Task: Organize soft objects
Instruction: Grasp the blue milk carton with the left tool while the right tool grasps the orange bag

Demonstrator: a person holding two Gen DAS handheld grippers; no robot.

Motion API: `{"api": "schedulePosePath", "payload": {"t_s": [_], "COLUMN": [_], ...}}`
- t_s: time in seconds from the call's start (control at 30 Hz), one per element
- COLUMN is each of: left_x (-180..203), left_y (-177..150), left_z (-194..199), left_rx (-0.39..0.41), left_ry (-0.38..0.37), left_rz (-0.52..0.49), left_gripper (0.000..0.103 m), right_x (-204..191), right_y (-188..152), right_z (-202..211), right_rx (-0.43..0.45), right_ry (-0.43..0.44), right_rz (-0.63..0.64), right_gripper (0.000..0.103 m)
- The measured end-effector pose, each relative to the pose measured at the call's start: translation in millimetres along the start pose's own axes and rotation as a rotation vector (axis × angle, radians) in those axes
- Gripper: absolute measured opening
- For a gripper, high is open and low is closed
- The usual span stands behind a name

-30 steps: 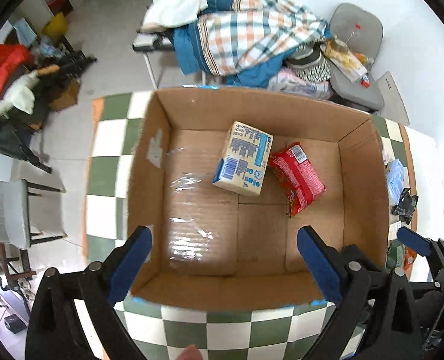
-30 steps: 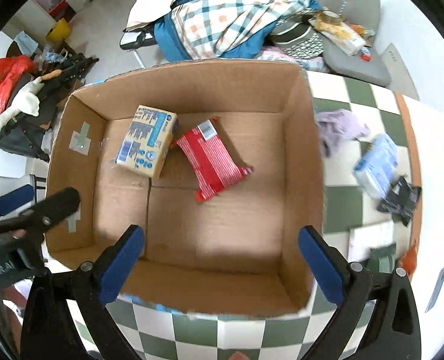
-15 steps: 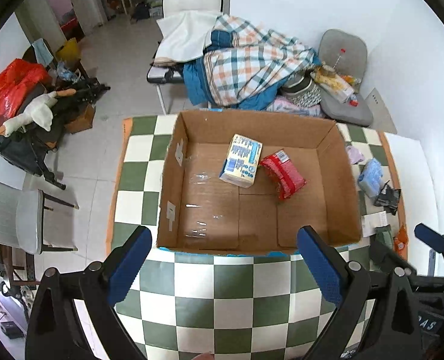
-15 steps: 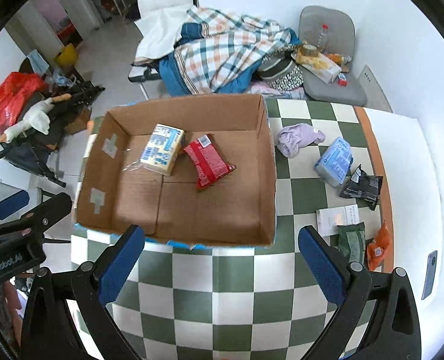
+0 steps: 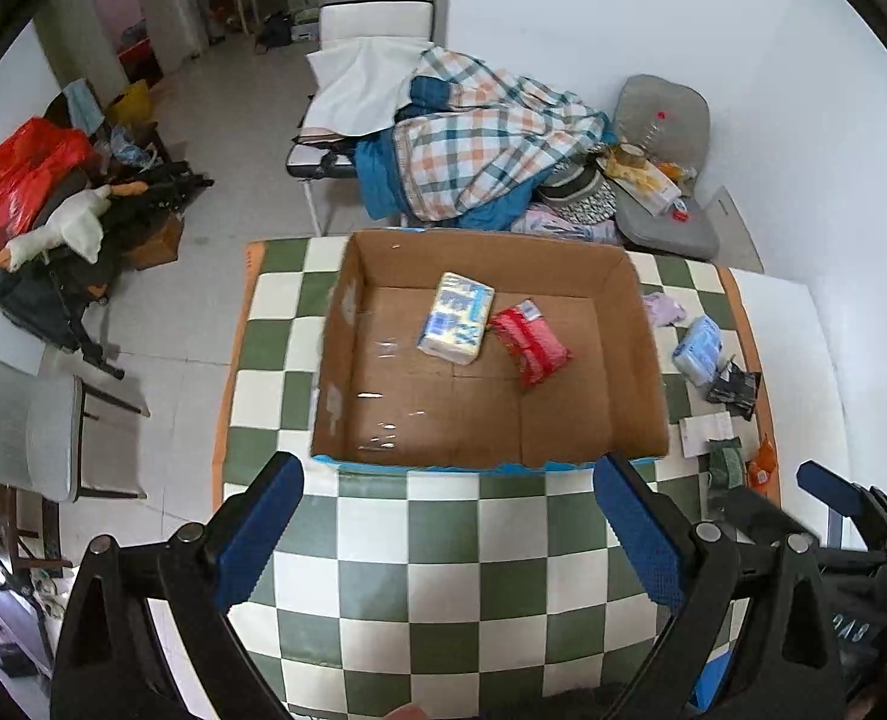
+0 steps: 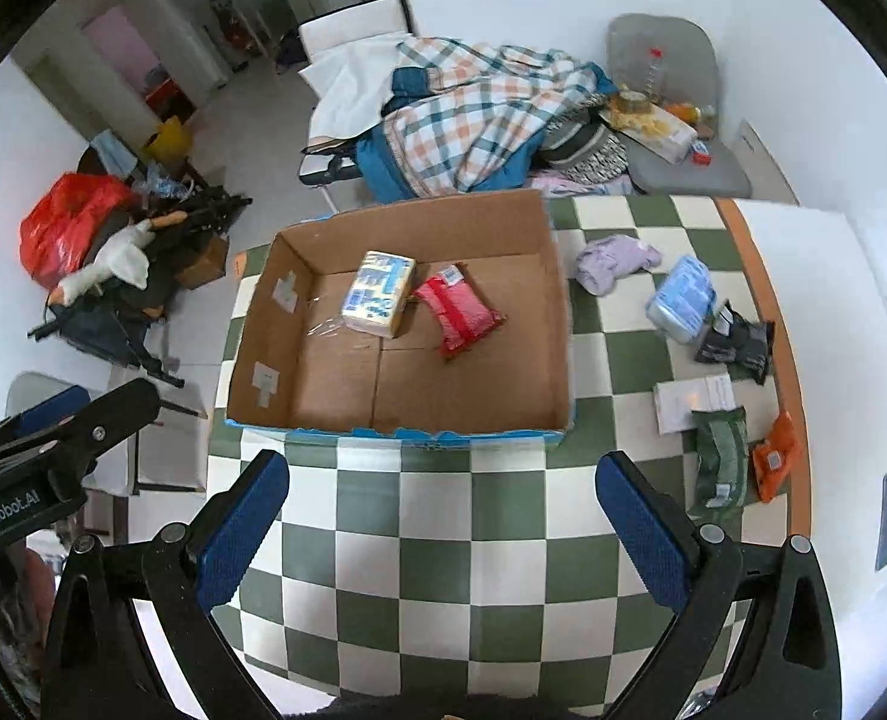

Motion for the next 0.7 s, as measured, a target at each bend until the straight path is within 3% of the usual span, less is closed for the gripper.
{"api": "schedulePosePath", "payload": {"t_s": [0.13,0.27,0.4,0.57,0.7], "left_x": [55,133,221,301,343], "left_y": [10,26,37,26,3], "left_z": [-11,-42,-101,-193,-262], "left_rx": [-0.014,-0.054,-0.128,-0.263,-0.377], "left_ry": [-0.068,-0.131,-0.175,-0.158,-0.133], "left_rz": [-0.05,-0.166,-0.311,-0.48,-0.57], "left_gripper": [0.099,0.099,0.099,0.099,0.086], "right_x": [62,162,262,366,413], "right_y": [6,5,-11,-46,-71], "right_z": [7,7,-12,-61,-98], "right_rx": [0.008,-0.002,-0.053,-0.155,-0.225], "right_ry": [-0.06,-0.162,-0.249,-0.285,-0.285], "right_rz": [-0.096,-0.252,-0.382,-0.552,-0.627], "right_gripper": [0.103,0.103,0.103,0.103,0.098]}}
Point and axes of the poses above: each gripper's, at about its wrist camera, not at the fingertips, and z roughly against the way its jaws point, x to its right, y to its top, the point moved 9 cm from there along -z, roughly the way its jaws point, and after that the axes turned 13 degrees about x, right-handed, at the moved point
